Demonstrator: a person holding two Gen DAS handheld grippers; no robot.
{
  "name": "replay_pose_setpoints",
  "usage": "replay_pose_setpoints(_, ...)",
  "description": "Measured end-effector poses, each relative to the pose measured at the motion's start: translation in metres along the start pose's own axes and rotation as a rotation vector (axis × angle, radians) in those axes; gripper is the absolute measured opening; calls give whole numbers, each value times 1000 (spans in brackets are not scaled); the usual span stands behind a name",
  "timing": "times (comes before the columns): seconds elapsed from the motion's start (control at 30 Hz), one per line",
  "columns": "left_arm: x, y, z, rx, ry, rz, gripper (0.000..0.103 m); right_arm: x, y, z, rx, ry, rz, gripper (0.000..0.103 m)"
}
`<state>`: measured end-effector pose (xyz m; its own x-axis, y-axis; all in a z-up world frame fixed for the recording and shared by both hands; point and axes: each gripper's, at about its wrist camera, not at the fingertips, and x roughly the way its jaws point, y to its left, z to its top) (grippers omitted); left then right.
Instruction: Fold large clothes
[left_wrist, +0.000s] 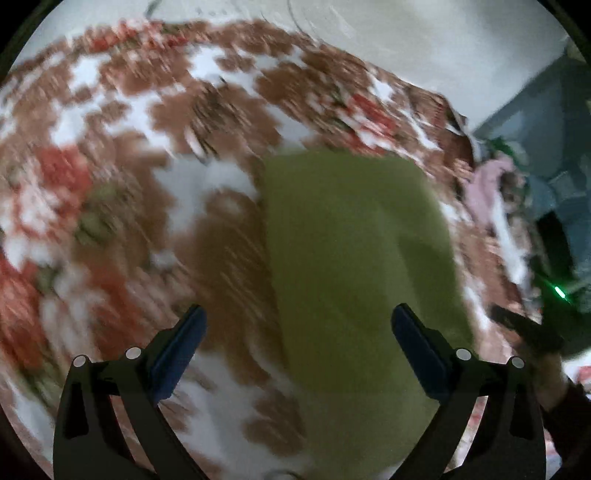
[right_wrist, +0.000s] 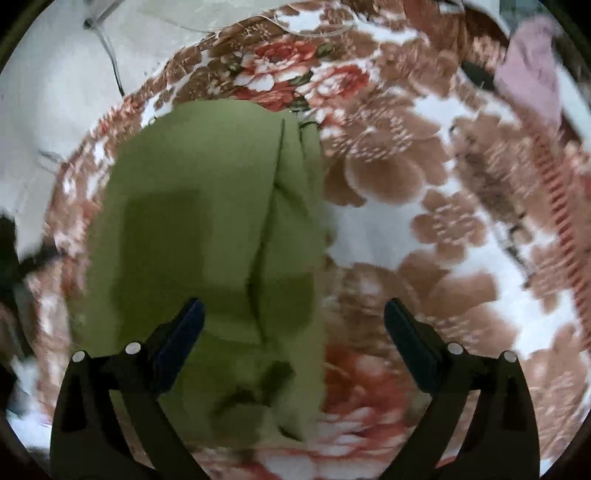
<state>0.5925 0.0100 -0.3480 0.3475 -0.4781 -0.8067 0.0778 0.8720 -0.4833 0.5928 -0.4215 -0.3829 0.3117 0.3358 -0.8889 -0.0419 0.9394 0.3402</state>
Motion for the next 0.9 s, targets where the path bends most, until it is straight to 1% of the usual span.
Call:
replay_pose_setpoints(0.1, 24, -4, -18, -1, 65, -42, 98, 31, 2, 14, 6, 88, 67, 97)
replay_pose_setpoints(0.17, 48, -4, -27, -8, 132, -68, 98, 46, 7, 17, -12, 112, 61, 97)
replay_pose_setpoints(0.23, 62, -4, -33, 0, 152, -69, 98, 63, 8, 21, -11, 144, 71, 97)
replay_pose_setpoints(0.33, 75, -1, -33, -37, 147, -147, 98, 86, 11, 26, 2, 197, 117, 97)
replay_pose_setpoints(0.37, 80, -2, -29, -46, 148, -183, 97, 92, 13, 28, 6, 214, 131, 97)
replay_pose_setpoints(0.4, 83, -4, -26, -43, 150, -196, 98, 97, 16, 30, 7, 222, 144, 98)
replay_pose_setpoints(0.47, 96, -7, -22, -22, 173, -184, 99, 106, 22, 35, -3, 236, 175, 98)
replay_pose_setpoints(0.5, 106, -7, -20, -22, 201, -181, 99, 111, 23, 36, -10, 246, 184, 98)
replay_pose_setpoints(0.57, 116, -9, -18, -38, 238, -206, 96, 113, 25, 36, -12, 261, 199, 98)
replay_pose_setpoints(0.6, 117, -14, -17, -21, 244, -209, 95, 111, 27, 37, -18, 266, 222, 92)
replay_pose_setpoints(0.63, 115, -22, -16, 14, 238, -194, 87, 103, 30, 38, -30, 266, 240, 76)
replay_pose_setpoints(0.67, 110, -29, -16, 46, 232, -185, 76, 95, 33, 38, -41, 261, 243, 69)
replay_pose_setpoints(0.7, 103, -36, -16, 78, 218, -187, 72, 87, 36, 38, -60, 260, 255, 61)
replay_pose_setpoints(0.73, 96, -38, -14, 88, 204, -201, 64, 83, 39, 37, -74, 263, 263, 55)
replay_pose_setpoints(0.77, 92, -40, -14, 86, 193, -221, 61, 81, 41, 36, -87, 268, 265, 54)
replay_pose_setpoints(0.8, 90, -40, -15, 79, 185, -236, 61, 80, 43, 35, -95, 274, 264, 54)
replay_pose_setpoints(0.83, 93, -37, -17, 71, 186, -235, 64, 82, 45, 35, -99, 279, 266, 55)
replay_pose_setpoints(0.87, 100, -33, -20, 55, 193, -226, 70, 85, 45, 35, -93, 285, 276, 56)
replay_pose_setpoints(0.9, 107, -27, -22, 40, 198, -216, 74, 88, 45, 35, -80, 290, 291, 63)
